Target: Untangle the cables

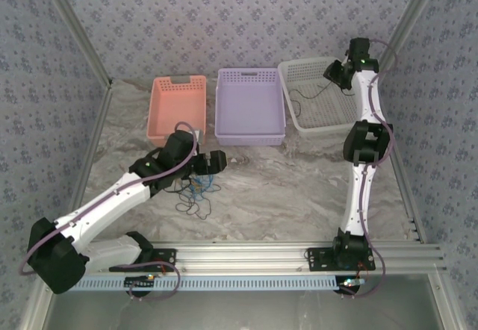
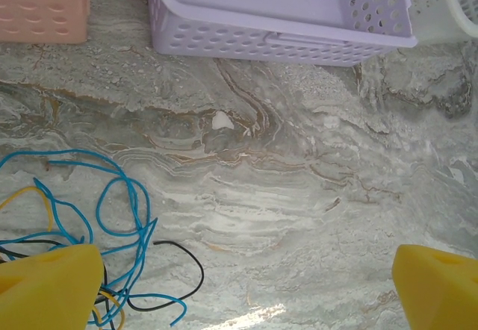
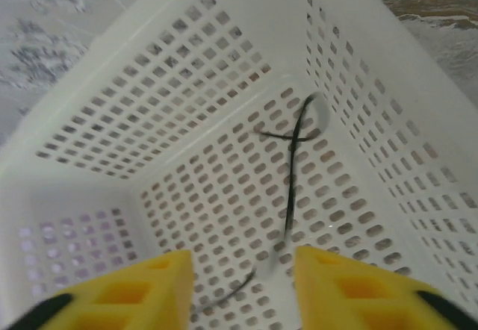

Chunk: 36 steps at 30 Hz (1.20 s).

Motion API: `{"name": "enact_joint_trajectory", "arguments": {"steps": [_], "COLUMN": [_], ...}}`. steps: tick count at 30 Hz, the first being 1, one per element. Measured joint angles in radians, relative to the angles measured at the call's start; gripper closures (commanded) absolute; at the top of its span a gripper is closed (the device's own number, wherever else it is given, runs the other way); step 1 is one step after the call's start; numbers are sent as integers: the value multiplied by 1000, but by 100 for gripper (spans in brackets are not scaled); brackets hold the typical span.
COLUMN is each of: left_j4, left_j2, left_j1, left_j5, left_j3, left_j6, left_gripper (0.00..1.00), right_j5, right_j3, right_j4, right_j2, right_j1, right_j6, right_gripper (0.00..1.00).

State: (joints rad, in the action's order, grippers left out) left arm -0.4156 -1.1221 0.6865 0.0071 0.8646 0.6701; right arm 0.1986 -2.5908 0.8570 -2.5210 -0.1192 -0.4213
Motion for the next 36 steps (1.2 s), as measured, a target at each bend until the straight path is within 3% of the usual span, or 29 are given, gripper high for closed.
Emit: {"name": "enact_joint_trajectory", "arguments": {"steps": [4, 8, 13, 16, 21, 25, 28, 32, 36], "left_j4": [0, -23, -87, -125, -152, -120, -66, 34, 111], "left_j2": [1, 14, 32, 35, 45, 56, 44, -23, -90], "left_j1": [-18, -61, -190, -240, -288, -301, -301, -301, -303], "left_j5": [0, -2, 5, 8, 30, 70, 95, 114, 113], "left_j3": [-10, -31, -68, -106, -177, -236, -257, -264, -273], "left_j6": [3, 21, 44, 46, 46, 55, 65, 77, 87], "left_gripper": [1, 5, 16, 22, 21, 21, 25, 32, 47], "right_j5": [-8, -31, -45, -41, 7, 9, 2, -10, -29], "right_j3": [15, 125, 525, 813, 1280, 1589, 1748, 1817, 1823], "right_j4": [0, -9, -141, -259, -475, -654, -771, -974, -1177], "right_j2": [29, 153, 510, 756, 1031, 1041, 1006, 921, 818], "right_j1": [6, 25, 96, 207, 535, 828, 971, 1024, 1046], "right_j6": [4, 19, 26, 20, -75, -257, -439, -693, -933], "right_gripper": [45, 47, 51, 55, 57, 51, 50, 48, 48]}}
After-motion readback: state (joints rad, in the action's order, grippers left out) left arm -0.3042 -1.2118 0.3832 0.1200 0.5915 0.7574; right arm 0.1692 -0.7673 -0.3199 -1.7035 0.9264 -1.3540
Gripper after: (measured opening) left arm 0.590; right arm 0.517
